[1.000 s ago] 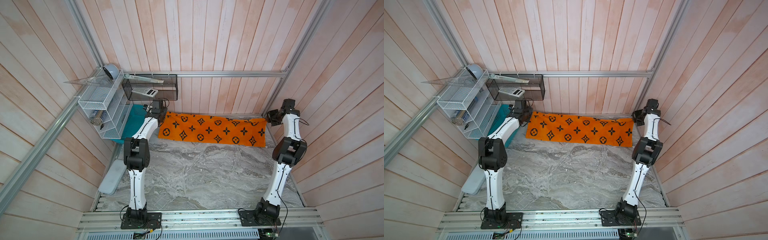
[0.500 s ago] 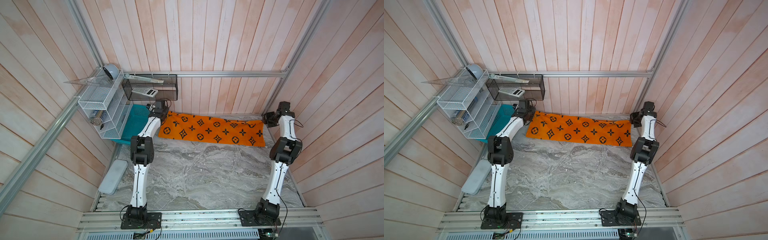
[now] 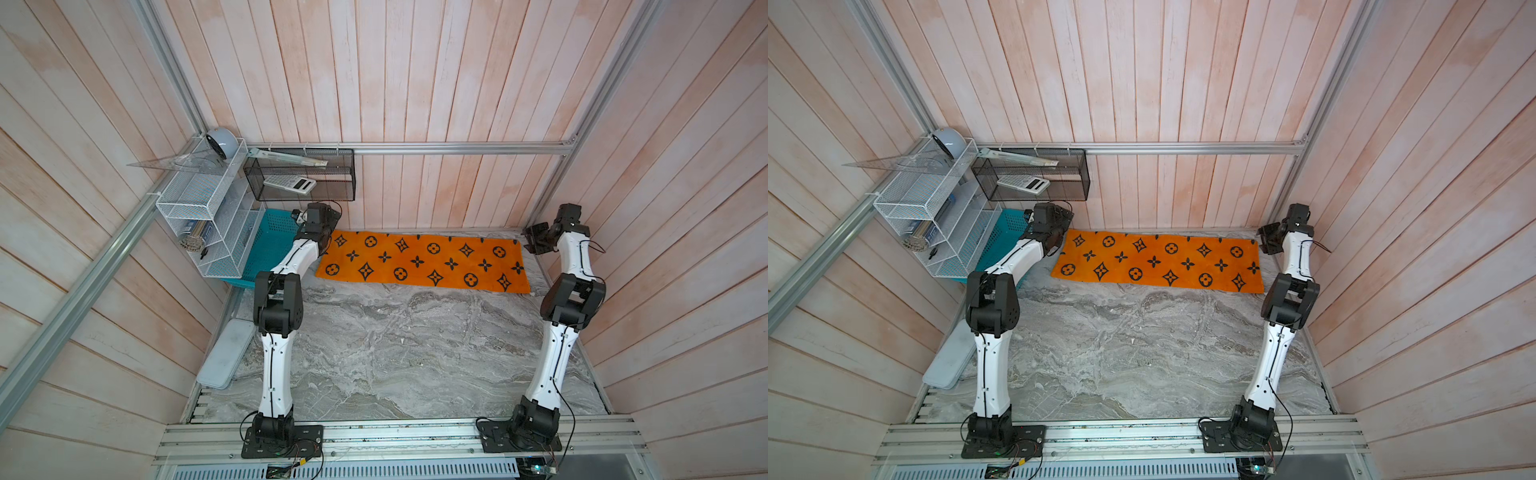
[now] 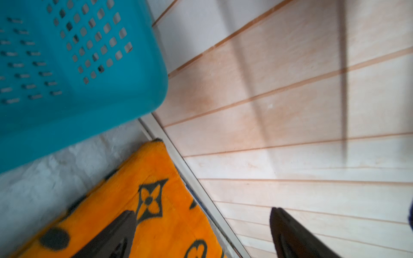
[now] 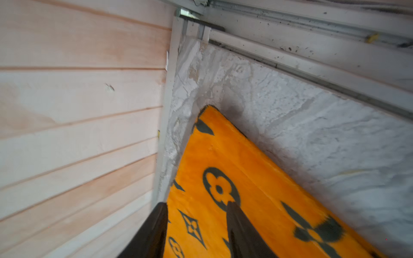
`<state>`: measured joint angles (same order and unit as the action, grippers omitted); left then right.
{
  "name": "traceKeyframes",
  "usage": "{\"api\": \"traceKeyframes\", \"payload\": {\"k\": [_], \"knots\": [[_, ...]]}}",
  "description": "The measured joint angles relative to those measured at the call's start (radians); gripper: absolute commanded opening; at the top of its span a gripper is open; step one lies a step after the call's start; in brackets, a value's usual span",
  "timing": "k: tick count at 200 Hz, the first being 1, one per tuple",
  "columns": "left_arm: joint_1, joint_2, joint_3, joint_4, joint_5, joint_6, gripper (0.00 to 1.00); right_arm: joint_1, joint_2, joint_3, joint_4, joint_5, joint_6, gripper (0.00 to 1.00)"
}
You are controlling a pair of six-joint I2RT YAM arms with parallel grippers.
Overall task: Roll up the pillowcase
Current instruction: Fold the pillowcase at the center of the board, then adjust the pillowcase at the center of the board.
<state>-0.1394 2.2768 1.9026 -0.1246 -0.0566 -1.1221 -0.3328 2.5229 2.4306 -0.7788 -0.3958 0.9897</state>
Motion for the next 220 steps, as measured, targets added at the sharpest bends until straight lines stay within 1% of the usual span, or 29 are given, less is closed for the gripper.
{"api": "traceKeyframes", "payload": {"k": [5, 12, 15, 16, 31, 47, 67, 85, 111, 125, 140, 179, 204, 220], "knots": [[-0.01, -0.021, -0.027, 0.006, 0.001, -0.001, 0.47, 0.004, -0.019, -0.028, -0.006, 0.002, -0.013, 0.0], [-0.029, -0.055, -0.068, 0.017, 0.0, 0.004, 0.12, 0.012, -0.049, -0.072, -0.017, 0.003, -0.024, 0.0], [-0.04, -0.067, -0.082, 0.019, 0.002, 0.003, 0.01, 0.019, -0.065, -0.095, -0.026, 0.004, -0.035, 0.0], [-0.042, -0.069, -0.085, 0.02, 0.002, 0.002, 0.0, 0.02, -0.069, -0.1, -0.026, 0.004, -0.035, 0.0], [-0.102, -0.106, -0.127, 0.029, 0.004, 0.004, 0.0, 0.059, -0.133, -0.196, -0.047, 0.011, -0.074, 0.0], [-0.169, -0.103, -0.132, 0.04, 0.016, 0.002, 0.0, 0.122, -0.182, -0.278, -0.071, 0.028, -0.114, 0.0], [-0.241, -0.05, -0.098, 0.011, 0.027, 0.005, 0.0, 0.208, -0.181, -0.312, -0.112, 0.039, -0.158, 0.0], [-0.269, 0.037, -0.028, -0.035, 0.031, 0.0, 0.0, 0.258, -0.139, -0.307, -0.163, 0.039, -0.195, 0.0], [-0.265, 0.109, -0.018, -0.135, 0.03, -0.029, 0.0, 0.276, -0.071, -0.315, -0.234, 0.042, -0.24, 0.0], [-0.254, 0.118, -0.051, -0.183, 0.029, -0.051, 0.0, 0.272, -0.085, -0.343, -0.234, 0.039, -0.259, 0.0], [-0.246, 0.103, -0.087, -0.172, 0.038, -0.078, 0.0, 0.269, -0.115, -0.401, -0.223, 0.036, -0.272, 0.0], [-0.229, -0.031, -0.287, -0.178, 0.05, -0.131, 0.0, 0.27, -0.212, -0.574, -0.214, 0.025, -0.307, 0.0], [-0.209, -0.159, -0.449, -0.23, 0.048, -0.13, 0.0, 0.283, -0.32, -0.764, -0.204, -0.011, -0.33, 0.0], [-0.182, -0.226, -0.521, -0.282, 0.045, -0.119, 0.0, 0.305, -0.389, -0.895, -0.2, -0.049, -0.345, 0.0]]}}
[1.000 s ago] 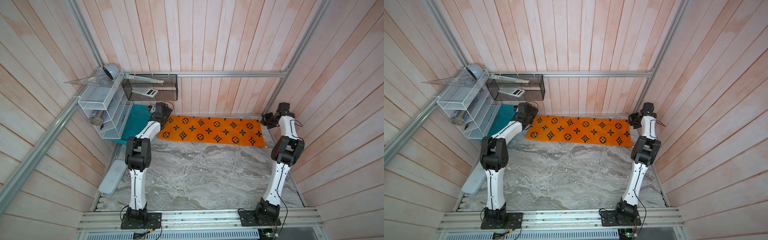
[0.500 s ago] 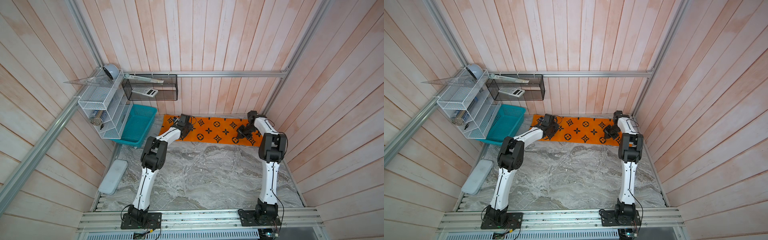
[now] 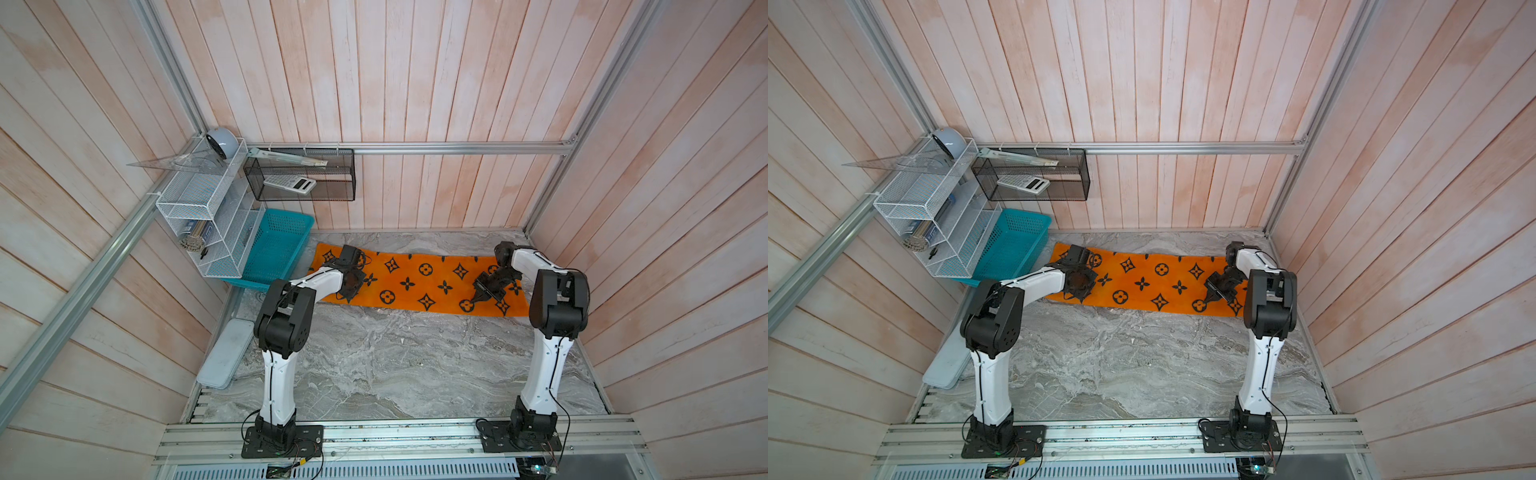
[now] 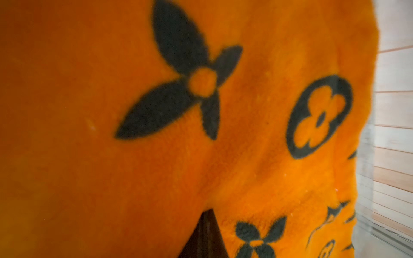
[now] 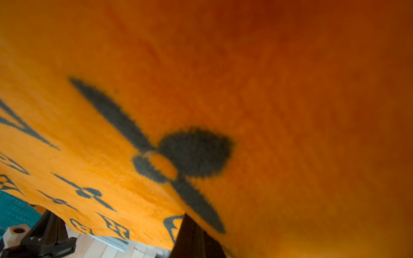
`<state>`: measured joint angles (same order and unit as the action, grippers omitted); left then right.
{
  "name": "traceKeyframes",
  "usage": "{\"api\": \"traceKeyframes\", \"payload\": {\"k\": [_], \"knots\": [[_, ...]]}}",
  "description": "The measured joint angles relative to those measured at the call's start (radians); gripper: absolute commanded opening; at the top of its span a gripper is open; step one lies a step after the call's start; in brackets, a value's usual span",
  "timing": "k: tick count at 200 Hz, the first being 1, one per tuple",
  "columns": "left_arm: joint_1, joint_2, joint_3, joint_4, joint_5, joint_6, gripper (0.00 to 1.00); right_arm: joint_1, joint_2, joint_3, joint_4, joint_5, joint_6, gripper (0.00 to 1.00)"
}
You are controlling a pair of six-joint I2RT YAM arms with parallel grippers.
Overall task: Roll up the pillowcase
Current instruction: Adjust the pillowcase at the center of the board.
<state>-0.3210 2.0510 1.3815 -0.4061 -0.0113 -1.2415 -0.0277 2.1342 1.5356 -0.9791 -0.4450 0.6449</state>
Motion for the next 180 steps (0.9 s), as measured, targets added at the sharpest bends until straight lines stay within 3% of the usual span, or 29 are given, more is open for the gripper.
{"api": "traceKeyframes", "payload": {"k": [38, 76, 86, 113, 135, 158, 180], "knots": [[0.078, -0.064, -0.042, -0.119, -0.046, 0.069, 0.0, 0.054, -0.166, -0.281, -0.005, -0.101, -0.015, 0.0], [0.076, -0.053, 0.022, -0.226, -0.08, 0.124, 0.0, 0.031, -0.266, -0.314, -0.025, -0.15, -0.029, 0.0], [0.049, -0.023, 0.135, -0.289, -0.088, 0.159, 0.0, 0.0, -0.315, -0.311, -0.043, -0.13, -0.043, 0.06], [-0.079, 0.017, 0.449, -0.341, -0.081, 0.244, 0.0, -0.193, -0.456, -0.307, -0.069, -0.08, -0.074, 0.06], [-0.2, 0.033, 0.598, -0.357, -0.039, 0.295, 0.0, -0.343, -0.48, -0.328, -0.07, -0.037, -0.091, 0.08], [-0.302, 0.112, 0.692, -0.373, 0.072, 0.336, 0.0, -0.374, -0.482, -0.364, -0.081, 0.015, -0.102, 0.13], [-0.354, 0.23, 0.718, -0.394, 0.193, 0.37, 0.0, -0.366, -0.504, -0.409, -0.074, 0.053, -0.111, 0.29]]}}
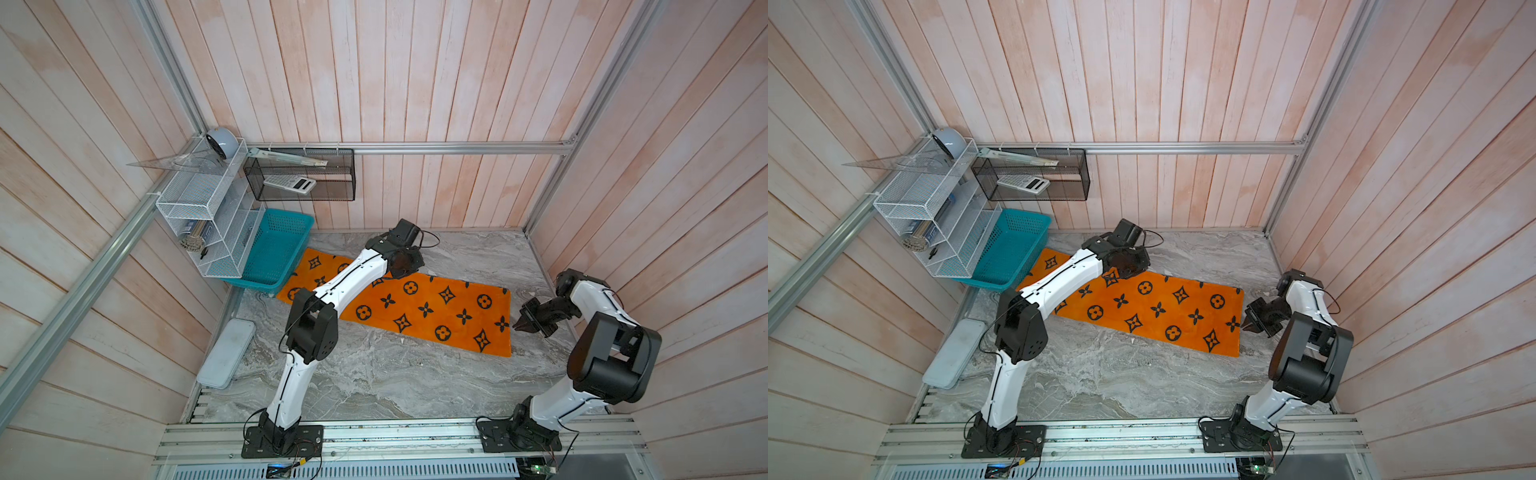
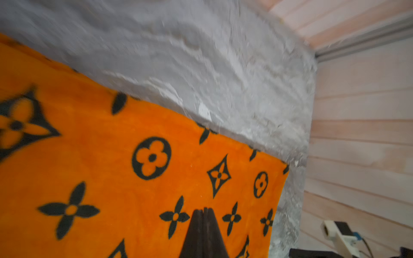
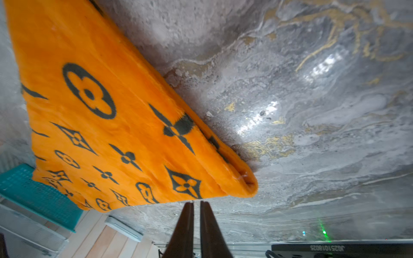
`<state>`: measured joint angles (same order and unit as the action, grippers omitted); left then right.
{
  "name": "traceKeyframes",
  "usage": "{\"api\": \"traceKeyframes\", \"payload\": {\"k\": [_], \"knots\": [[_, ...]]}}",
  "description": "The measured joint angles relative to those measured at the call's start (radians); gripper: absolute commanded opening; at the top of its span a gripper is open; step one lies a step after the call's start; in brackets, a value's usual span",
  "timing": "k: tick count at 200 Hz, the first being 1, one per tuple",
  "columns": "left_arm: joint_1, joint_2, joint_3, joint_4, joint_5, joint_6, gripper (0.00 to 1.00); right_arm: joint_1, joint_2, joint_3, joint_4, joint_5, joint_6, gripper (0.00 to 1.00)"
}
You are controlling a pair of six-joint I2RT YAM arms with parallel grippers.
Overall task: Roll up the pillowcase
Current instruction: Adjust the pillowcase at the center of the board.
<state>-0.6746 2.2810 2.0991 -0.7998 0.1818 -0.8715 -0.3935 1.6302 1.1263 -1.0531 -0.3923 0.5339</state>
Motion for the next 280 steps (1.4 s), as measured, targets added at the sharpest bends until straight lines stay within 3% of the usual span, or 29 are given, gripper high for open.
{"api": "traceKeyframes", "payload": {"k": [25, 47, 98, 141, 167, 245, 266, 280], "knots": [[-0.022, 0.101, -0.035, -0.063, 0.091, 0.042, 0.0, 0.002, -0.051, -0.035, 0.007, 0.04, -0.031, 0.39], [-0.02, 0.106, -0.097, -0.113, 0.118, 0.07, 0.0, 0.005, -0.085, -0.034, 0.022, 0.066, -0.055, 0.44], [0.051, 0.033, -0.227, -0.137, 0.132, 0.138, 0.0, 0.033, -0.018, -0.02, 0.028, 0.076, -0.09, 0.44], [0.151, -0.022, -0.319, -0.153, 0.131, 0.2, 0.0, 0.201, 0.031, -0.02, 0.05, 0.063, -0.074, 0.44], [0.166, -0.034, -0.337, -0.153, 0.131, 0.208, 0.0, 0.236, 0.051, -0.034, 0.076, 0.048, -0.063, 0.44], [0.165, -0.034, -0.337, -0.153, 0.127, 0.217, 0.0, 0.36, 0.183, -0.046, 0.117, 0.051, -0.04, 0.37], [0.165, -0.034, -0.336, -0.154, 0.127, 0.219, 0.0, 0.365, 0.196, -0.037, 0.105, 0.056, -0.037, 0.31], [0.165, -0.034, -0.336, -0.154, 0.127, 0.222, 0.0, 0.367, 0.205, -0.028, 0.096, 0.06, -0.036, 0.22]]}}
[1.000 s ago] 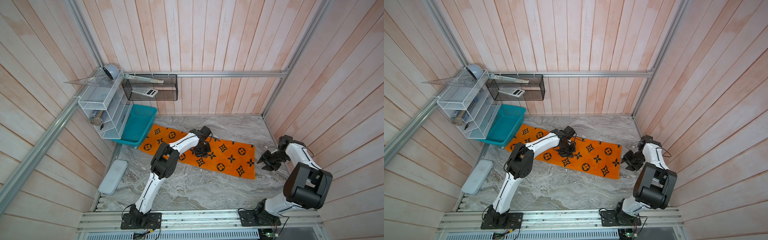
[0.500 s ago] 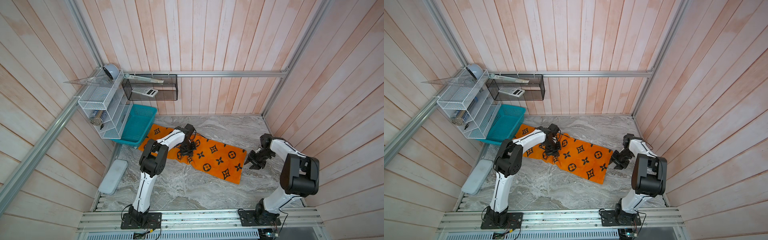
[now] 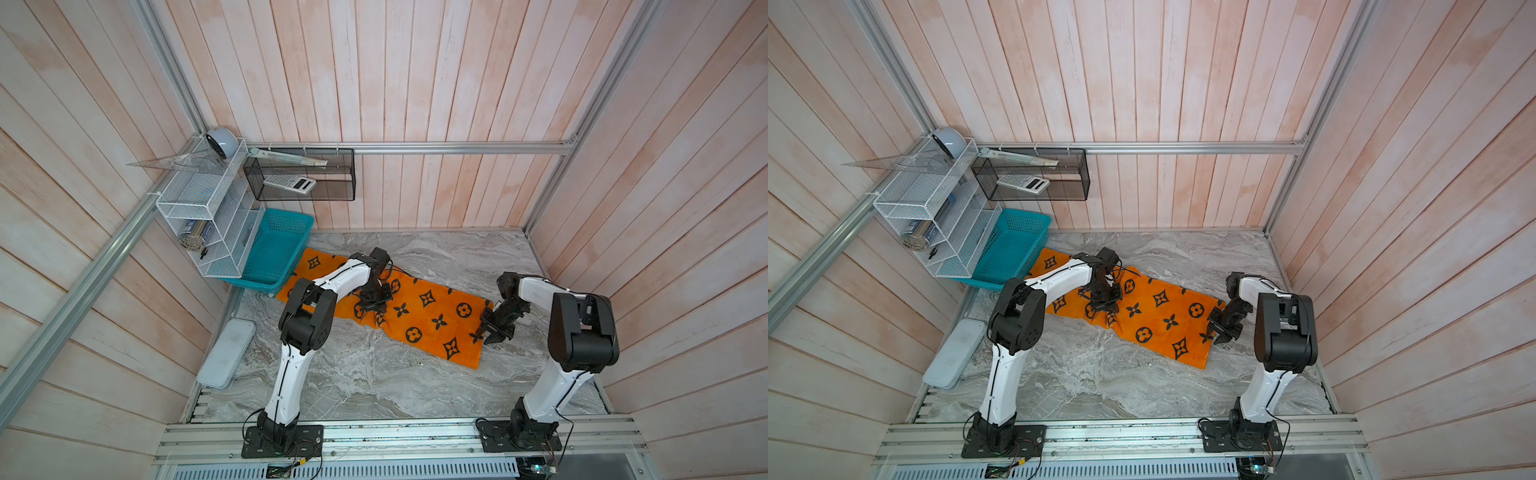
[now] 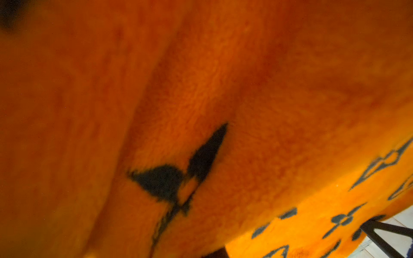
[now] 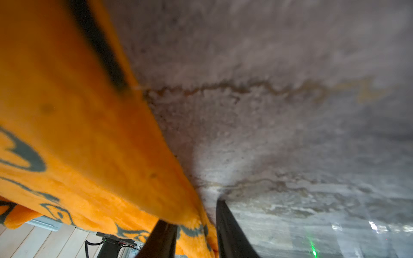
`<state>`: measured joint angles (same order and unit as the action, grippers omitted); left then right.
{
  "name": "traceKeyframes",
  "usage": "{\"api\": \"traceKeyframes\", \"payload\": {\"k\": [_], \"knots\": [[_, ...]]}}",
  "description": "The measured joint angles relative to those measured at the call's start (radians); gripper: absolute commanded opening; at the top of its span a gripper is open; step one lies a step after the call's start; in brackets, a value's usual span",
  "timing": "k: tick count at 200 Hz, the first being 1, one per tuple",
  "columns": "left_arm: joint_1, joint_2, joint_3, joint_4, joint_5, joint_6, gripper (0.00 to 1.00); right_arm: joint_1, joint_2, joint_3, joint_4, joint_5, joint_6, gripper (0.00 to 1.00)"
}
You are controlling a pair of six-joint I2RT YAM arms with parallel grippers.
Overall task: Roll up the pillowcase
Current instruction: Adjust the pillowcase at the center of the board, then roll the pillowcase at the center of the board.
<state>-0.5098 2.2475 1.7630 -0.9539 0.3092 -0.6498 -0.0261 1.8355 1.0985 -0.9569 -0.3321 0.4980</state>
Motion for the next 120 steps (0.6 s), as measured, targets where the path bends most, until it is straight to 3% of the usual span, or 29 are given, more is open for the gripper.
{"api": "traceKeyframes", "payload": {"k": [31, 45, 57, 75, 101, 115, 120], "knots": [[0.0, 0.0, 0.0, 0.0, 0.0, 0.003, 0.0, 0.022, 0.019, 0.02, -0.003, 0.002, 0.008, 0.03], [0.0, -0.002, 0.0, 0.0, 0.0, 0.008, 0.27, 0.026, 0.02, 0.024, -0.007, 0.006, 0.008, 0.0], [-0.001, -0.007, 0.0, 0.003, 0.009, 0.009, 0.35, 0.026, 0.02, 0.024, -0.008, 0.01, 0.013, 0.0], [-0.005, -0.025, -0.002, 0.004, 0.008, 0.017, 0.57, 0.028, 0.019, 0.024, -0.008, 0.015, 0.014, 0.0], [-0.005, -0.066, -0.002, 0.003, 0.008, 0.014, 0.78, 0.034, 0.009, 0.021, -0.006, 0.034, 0.019, 0.0], [-0.005, -0.096, -0.002, 0.001, 0.008, 0.009, 0.97, 0.038, -0.002, 0.021, -0.005, 0.067, 0.021, 0.0], [-0.005, -0.108, -0.002, 0.0, 0.008, 0.013, 1.0, 0.04, -0.007, 0.021, -0.005, 0.082, 0.022, 0.0]]}}
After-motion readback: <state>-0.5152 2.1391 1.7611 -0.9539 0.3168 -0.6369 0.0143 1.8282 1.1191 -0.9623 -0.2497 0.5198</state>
